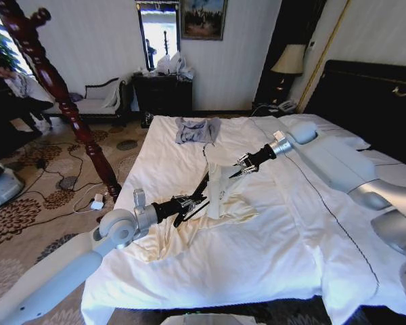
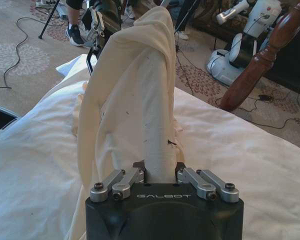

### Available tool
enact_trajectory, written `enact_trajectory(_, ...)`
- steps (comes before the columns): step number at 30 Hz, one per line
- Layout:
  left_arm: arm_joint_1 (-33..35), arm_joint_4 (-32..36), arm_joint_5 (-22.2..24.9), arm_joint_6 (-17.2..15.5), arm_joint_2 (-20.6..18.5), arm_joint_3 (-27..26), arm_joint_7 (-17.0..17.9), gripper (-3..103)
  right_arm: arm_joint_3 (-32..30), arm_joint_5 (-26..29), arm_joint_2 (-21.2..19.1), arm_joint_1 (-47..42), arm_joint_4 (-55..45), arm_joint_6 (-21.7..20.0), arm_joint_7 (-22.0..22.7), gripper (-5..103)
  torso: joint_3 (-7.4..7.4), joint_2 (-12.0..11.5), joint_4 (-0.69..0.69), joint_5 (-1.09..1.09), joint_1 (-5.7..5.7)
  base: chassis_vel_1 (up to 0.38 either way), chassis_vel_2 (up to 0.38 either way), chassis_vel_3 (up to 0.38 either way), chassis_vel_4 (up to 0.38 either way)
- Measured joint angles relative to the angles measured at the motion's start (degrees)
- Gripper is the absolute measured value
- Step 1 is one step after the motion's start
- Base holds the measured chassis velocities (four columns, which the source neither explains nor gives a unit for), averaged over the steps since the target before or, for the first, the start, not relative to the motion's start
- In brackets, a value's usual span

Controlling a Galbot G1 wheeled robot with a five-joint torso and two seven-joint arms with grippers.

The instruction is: Pick up the clothes from the bed and hang them on the clothes hanger.

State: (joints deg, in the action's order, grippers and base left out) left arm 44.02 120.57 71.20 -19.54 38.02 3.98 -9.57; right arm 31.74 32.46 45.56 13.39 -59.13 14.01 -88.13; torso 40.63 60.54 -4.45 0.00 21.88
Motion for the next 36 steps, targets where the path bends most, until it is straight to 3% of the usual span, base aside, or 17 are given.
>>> enact_trajectory(15,0.0,-0.4,-0.9,0.7,0.7,-0.4,1.7,17,-3.2,0.8,-1.2,-2.4,-1.1,0.2,0.1,24,0.0,0.0,0.0,0.0,0.0,0.0,0.0,0.0,0.0)
enact_trajectory(18,0.2,-0.2,-1.5,1.2,0.6,-0.9,2.6,33,-4.0,0.7,-1.7,-3.3,-1.2,0.3,-0.1,23,0.0,0.0,0.0,0.0,0.0,0.0,0.0,0.0,0.0)
enact_trajectory(21,0.4,-0.1,-2.8,1.8,0.4,-1.1,3.1,40,-4.5,0.7,-2.0,-3.9,-1.3,0.4,-0.1,23,0.0,0.0,0.0,0.01,0.0,0.0,0.0,0.0,0.0)
enact_trajectory(24,0.7,0.1,-3.5,1.9,0.2,-1.3,3.3,56,-5.3,0.6,-2.5,-4.9,-1.7,0.5,-0.1,23,0.0,0.0,0.0,0.0,0.0,0.0,0.0,0.0,0.0)
enact_trajectory(30,1.0,-0.3,-4.0,1.9,1.0,-1.1,3.7,73,-6.2,0.5,-3.2,-6.8,-2.4,0.5,-0.1,23,0.0,0.0,0.0,0.0,0.0,0.0,0.0,0.0,0.0)
enact_trajectory(33,1.1,-0.3,-4.3,1.9,1.2,-1.0,4.0,89,-7.3,0.3,-4.0,-8.3,-3.3,0.5,-0.1,23,0.0,0.0,0.0,0.01,0.01,0.0,0.0,0.0,0.0)
enact_trajectory(36,1.7,-0.2,-4.6,2.0,1.3,-1.6,4.0,97,-8.6,0.4,-4.9,-10.0,-4.1,0.5,-0.1,23,0.0,0.0,0.01,-0.01,0.0,0.0,0.0,0.0,0.0)
